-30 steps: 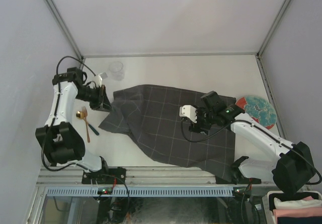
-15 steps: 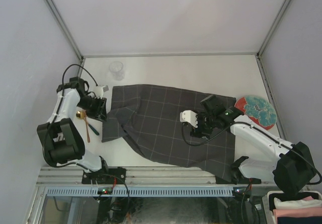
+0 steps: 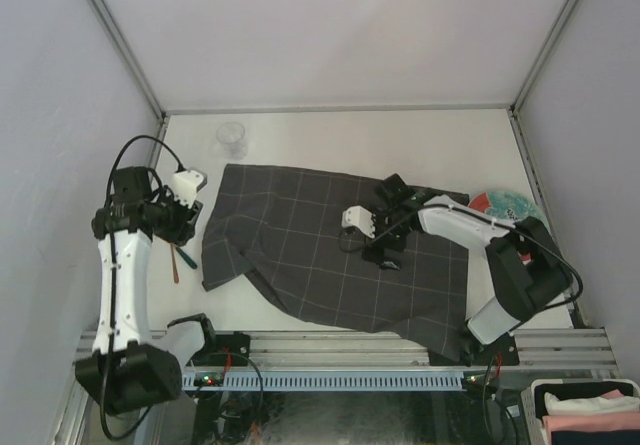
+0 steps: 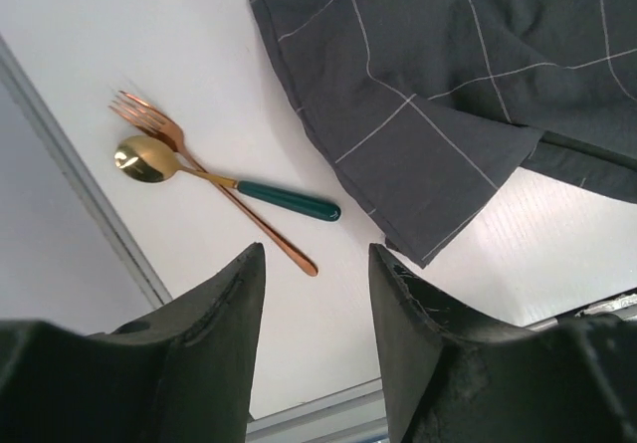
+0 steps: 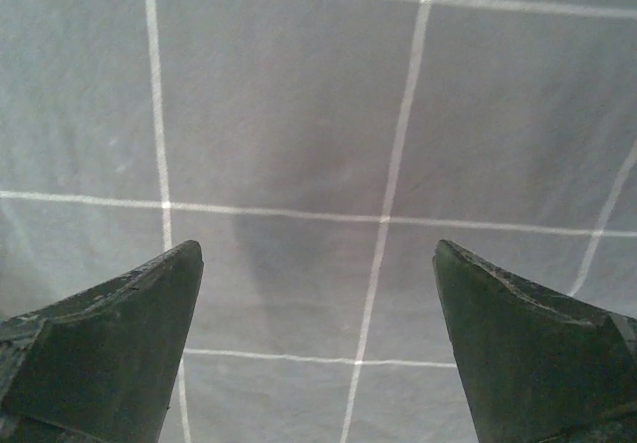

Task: Set the dinner table for one person
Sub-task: Flatten out the napkin at the center of the board.

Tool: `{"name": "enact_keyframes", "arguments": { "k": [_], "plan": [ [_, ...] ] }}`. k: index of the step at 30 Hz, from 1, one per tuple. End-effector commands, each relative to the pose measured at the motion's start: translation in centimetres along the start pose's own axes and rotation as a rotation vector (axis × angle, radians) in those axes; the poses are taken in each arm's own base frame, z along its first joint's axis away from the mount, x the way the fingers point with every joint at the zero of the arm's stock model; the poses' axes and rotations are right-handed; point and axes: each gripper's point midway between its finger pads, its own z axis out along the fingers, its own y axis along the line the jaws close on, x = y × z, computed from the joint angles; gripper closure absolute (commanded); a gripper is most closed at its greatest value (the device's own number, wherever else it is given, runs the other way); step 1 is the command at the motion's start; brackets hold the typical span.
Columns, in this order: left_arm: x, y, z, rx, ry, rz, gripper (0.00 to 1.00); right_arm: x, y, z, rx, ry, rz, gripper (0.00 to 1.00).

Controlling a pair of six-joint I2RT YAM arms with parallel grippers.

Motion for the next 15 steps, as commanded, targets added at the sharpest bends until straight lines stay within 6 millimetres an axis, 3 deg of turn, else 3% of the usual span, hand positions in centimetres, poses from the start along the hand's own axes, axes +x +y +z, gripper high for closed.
{"name": "enact_keyframes", "arguments": {
  "k": [1, 7, 15],
  "plan": [
    [-0.9, -0.2, -2.7, -0.088, -0.109, 0.100, 0.48, -2.9, -3.0, -0.5, 0.014, -0.072, -0.016, 0.00],
    [-0.5, -1.1, -5.3, -0.157, -0.169, 0.145, 0.43, -2.4, -4.2, 0.6, -0.022, -0.039, -0.031, 0.00],
    [-0.3, -1.9, -6.8, -0.185, -0.200, 0.163, 0.41, -2.1, -4.8, 2.2, -0.107, -0.005, -0.027, 0.00]
  ]
}}
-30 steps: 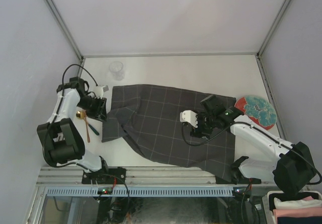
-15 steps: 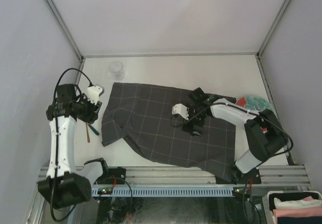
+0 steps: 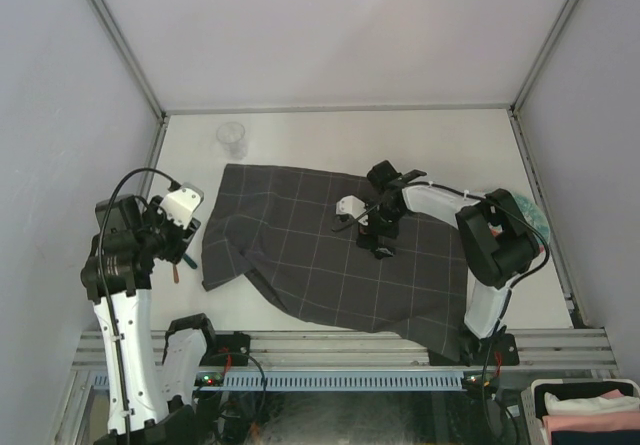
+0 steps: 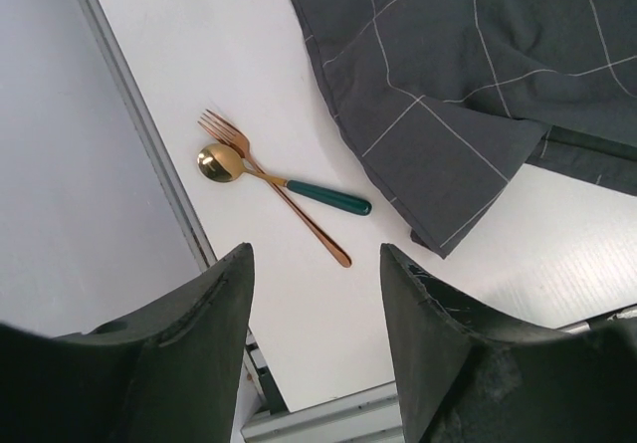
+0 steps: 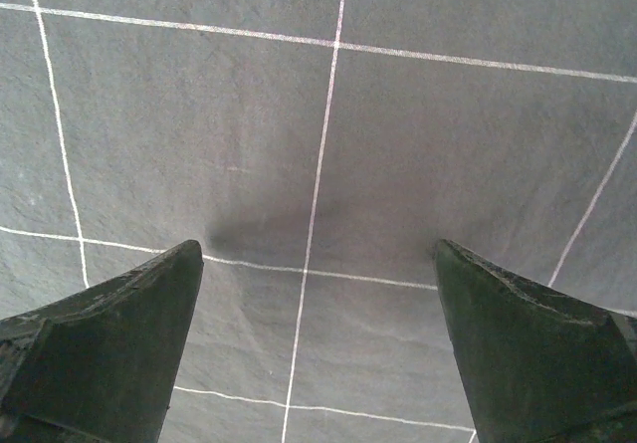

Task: Set the dinner table for one person
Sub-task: Flatten out the napkin at the center of the board.

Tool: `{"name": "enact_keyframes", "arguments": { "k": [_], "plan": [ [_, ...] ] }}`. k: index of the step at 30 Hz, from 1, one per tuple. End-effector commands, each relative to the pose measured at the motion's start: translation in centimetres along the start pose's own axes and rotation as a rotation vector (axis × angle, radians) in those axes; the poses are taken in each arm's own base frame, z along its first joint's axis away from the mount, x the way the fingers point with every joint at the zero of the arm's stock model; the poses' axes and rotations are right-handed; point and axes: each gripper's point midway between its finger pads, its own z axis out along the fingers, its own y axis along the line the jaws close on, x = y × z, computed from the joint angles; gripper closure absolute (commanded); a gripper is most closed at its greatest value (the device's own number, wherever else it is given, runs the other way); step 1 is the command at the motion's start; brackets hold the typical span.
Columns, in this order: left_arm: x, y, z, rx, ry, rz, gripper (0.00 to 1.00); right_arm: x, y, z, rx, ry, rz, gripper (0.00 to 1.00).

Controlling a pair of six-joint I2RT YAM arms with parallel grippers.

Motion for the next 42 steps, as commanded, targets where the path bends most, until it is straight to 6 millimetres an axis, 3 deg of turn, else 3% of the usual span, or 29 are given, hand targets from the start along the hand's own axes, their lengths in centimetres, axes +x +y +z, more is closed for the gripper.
{"name": "enact_keyframes", "arguments": {
  "k": [1, 13, 29, 32, 34, 37, 40, 42],
  "plan": [
    [0.1, -0.1, -0.2, -0.007, -0.005, 0.025, 0.41, -0.7, -0.6, 0.2, -0.038, -0.010, -0.028, 0.00],
    [0.4, -0.1, 0.1, -0.006, -0.006, 0.044, 0.40, -0.6, -4.4, 0.0, -0.112, 0.015, 0.009, 0.00],
    [0.1, -0.2, 0.4, 0.004, -0.019, 0.041, 0.39, -1.6, -14.0, -1.8, -0.086, 0.000, 0.010, 0.00],
    [0.1, -1.8, 0.6, 0.098, -0.034, 0.095, 0.39, -3.2, -14.9, -3.3, -0.040, -0.057, 0.034, 0.00],
    [0.2, -2.2, 0.9, 0.112, -0.059, 0.134, 0.36, -5.4, -15.4, -5.1, 0.038, -0.137, 0.039, 0.00],
    [0.1, -2.9, 1.7, 0.133, -0.107, 0.223, 0.35, -9.9, -15.3, -9.7, 0.174, -0.311, 0.052, 0.00],
    [-0.1, -4.4, 2.3, 0.200, -0.141, 0.301, 0.33, -13.3, -12.7, -14.0, 0.207, -0.420, 0.030, 0.00],
    [-0.2, -5.8, 2.8, 0.258, -0.142, 0.347, 0.33, -14.4, -10.9, -15.9, 0.220, -0.449, 0.025, 0.00]
  ]
}}
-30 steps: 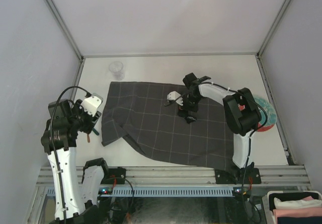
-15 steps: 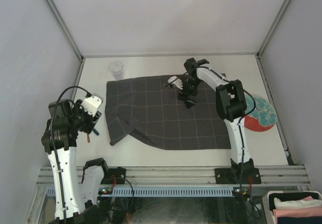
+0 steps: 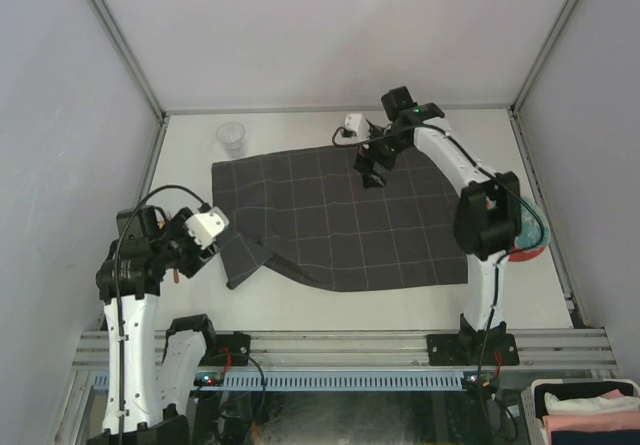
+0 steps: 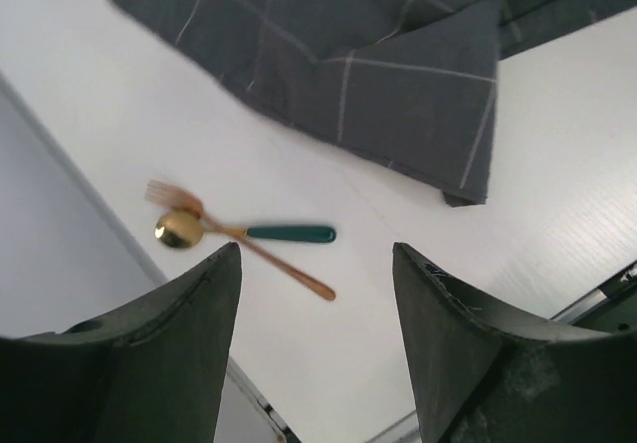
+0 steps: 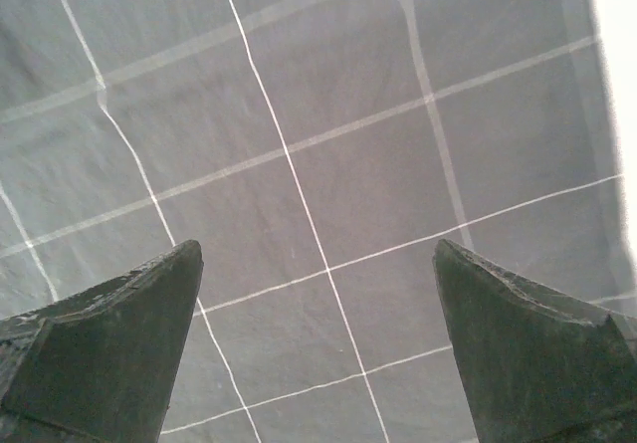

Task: Set the dinner table for one person
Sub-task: Flatten out the napkin at the center of the board.

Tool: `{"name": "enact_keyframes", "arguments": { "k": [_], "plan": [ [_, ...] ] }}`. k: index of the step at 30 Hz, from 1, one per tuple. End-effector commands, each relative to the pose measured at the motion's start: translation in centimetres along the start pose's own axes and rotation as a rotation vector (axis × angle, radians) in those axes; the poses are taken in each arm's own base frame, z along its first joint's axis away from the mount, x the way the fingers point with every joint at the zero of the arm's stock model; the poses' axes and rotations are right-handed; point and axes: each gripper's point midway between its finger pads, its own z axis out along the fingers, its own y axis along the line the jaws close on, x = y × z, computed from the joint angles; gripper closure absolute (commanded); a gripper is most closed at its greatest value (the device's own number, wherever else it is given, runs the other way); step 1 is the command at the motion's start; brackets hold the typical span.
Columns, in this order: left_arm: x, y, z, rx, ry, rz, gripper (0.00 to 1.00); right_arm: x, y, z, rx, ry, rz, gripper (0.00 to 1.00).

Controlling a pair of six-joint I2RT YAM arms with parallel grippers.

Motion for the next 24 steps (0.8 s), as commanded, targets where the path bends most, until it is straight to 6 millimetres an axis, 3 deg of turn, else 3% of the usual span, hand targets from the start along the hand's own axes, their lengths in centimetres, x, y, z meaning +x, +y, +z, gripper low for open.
{"name": "enact_keyframes", "arguments": {
  "k": [1, 5, 8, 13, 17, 24],
  "plan": [
    [-1.9, -2.1, 1.4, 0.116, -0.082, 0.195, 0.33, -9.5, 3.6, -8.5, 0.129, -0.273, -0.093, 0.00],
    [-0.7, -4.2, 3.6, 0.227, -0.043, 0.354, 0.32, -9.0, 6.1, -10.2, 0.253, -0.302, -0.141, 0.00],
    [-0.7, -6.0, 5.8, 0.282, -0.044, 0.452, 0.32, -6.4, 7.7, -9.4, 0.338, -0.297, -0.158, 0.00],
    [-1.2, -9.0, 9.2, 0.335, -0.105, 0.625, 0.32, -2.0, 8.5, -9.2, 0.355, -0.179, 0.003, 0.00],
    [-1.5, -11.4, 11.6, 0.412, -0.098, 0.691, 0.32, 0.1, 9.6, -9.4, 0.364, -0.148, 0.043, 0.00],
    [-4.0, -12.3, 14.2, 0.419, -0.097, 0.758, 0.32, 1.8, 10.3, -11.0, 0.409, -0.159, 0.076, 0.00]
  ]
}}
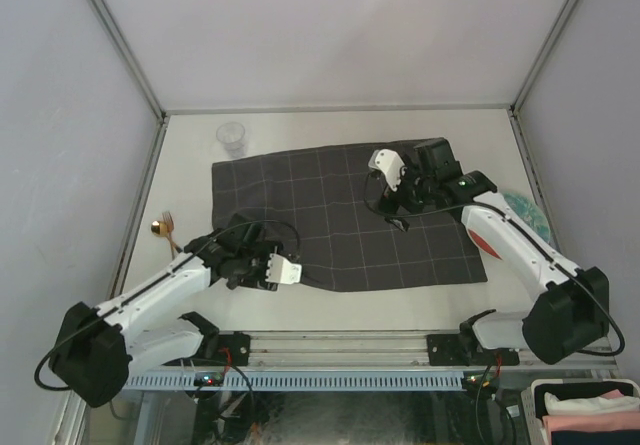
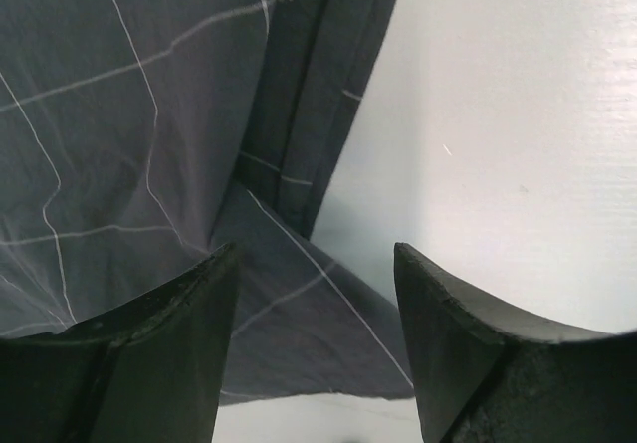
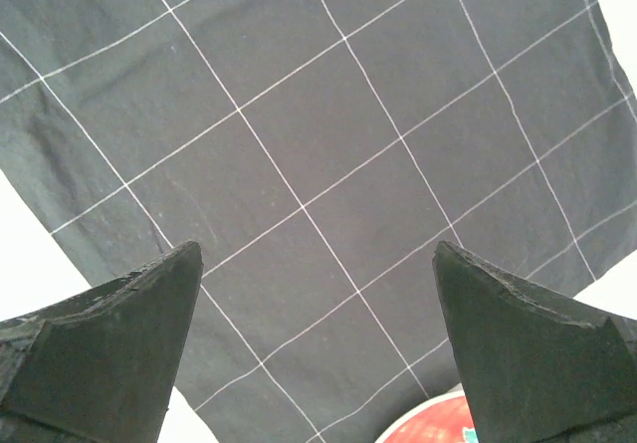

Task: Set the dinner table for one person
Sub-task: Flatten out the napkin at the center of the board.

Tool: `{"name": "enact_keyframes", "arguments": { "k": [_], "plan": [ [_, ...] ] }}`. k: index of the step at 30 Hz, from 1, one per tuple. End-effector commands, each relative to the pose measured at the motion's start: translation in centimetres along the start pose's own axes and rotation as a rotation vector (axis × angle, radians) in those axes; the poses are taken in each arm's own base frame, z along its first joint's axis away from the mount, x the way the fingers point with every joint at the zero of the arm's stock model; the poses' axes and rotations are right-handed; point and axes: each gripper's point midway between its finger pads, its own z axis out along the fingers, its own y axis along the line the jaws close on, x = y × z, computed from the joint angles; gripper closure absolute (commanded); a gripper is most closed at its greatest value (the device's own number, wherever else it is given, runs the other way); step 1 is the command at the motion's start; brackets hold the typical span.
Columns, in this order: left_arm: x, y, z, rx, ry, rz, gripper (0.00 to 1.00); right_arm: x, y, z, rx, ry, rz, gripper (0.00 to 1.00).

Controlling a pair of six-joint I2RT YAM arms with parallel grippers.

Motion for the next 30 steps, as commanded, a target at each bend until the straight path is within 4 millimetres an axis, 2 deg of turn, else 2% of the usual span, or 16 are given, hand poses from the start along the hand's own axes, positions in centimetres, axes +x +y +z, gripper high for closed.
{"name": "enact_keyframes", "arguments": {
  "k": [1, 4, 7, 11, 16, 20, 24, 27, 30],
  "plan": [
    [-2.8, 3.9, 0.3, -0.098, -0.046, 0.061, 0.32, -0.6, -1.1, -2.4, 0.080, -0.054, 0.028, 0.00],
    [-4.4, 4.4, 1.2, -0.094, -0.070, 0.088, 0.32, 0.6, -1.0, -2.6, 0.088, -0.050, 0.051, 0.00],
    [-5.2, 4.2, 2.4, -0.051, -0.052, 0.098, 0.32, 1.2, -0.9, -3.0, 0.095, -0.053, 0.056, 0.00],
    [-5.9, 3.4, 4.0, 0.002, -0.023, 0.108, 0.32, 1.3, -0.9, -3.5, 0.110, -0.061, 0.046, 0.00],
    [-7.1, 1.9, 4.1, 0.029, -0.030, 0.133, 0.32, 1.0, -1.1, -3.9, 0.118, -0.084, 0.034, 0.00],
    [-7.0, 0.6, 3.7, 0.053, -0.025, 0.135, 0.33, 1.0, -1.3, -3.8, 0.116, -0.088, 0.035, 0.00],
    [-6.2, -0.3, 4.1, 0.068, 0.007, 0.138, 0.34, 0.9, -1.2, -3.5, 0.101, -0.095, 0.046, 0.00],
    [-5.6, -0.6, 4.6, 0.084, 0.051, 0.122, 0.37, 0.8, -1.1, -3.3, 0.092, -0.101, 0.045, 0.00],
    [-5.7, -0.5, 4.3, 0.081, 0.071, 0.101, 0.40, 0.8, -1.1, -3.6, 0.097, -0.099, 0.040, 0.00]
  ]
}}
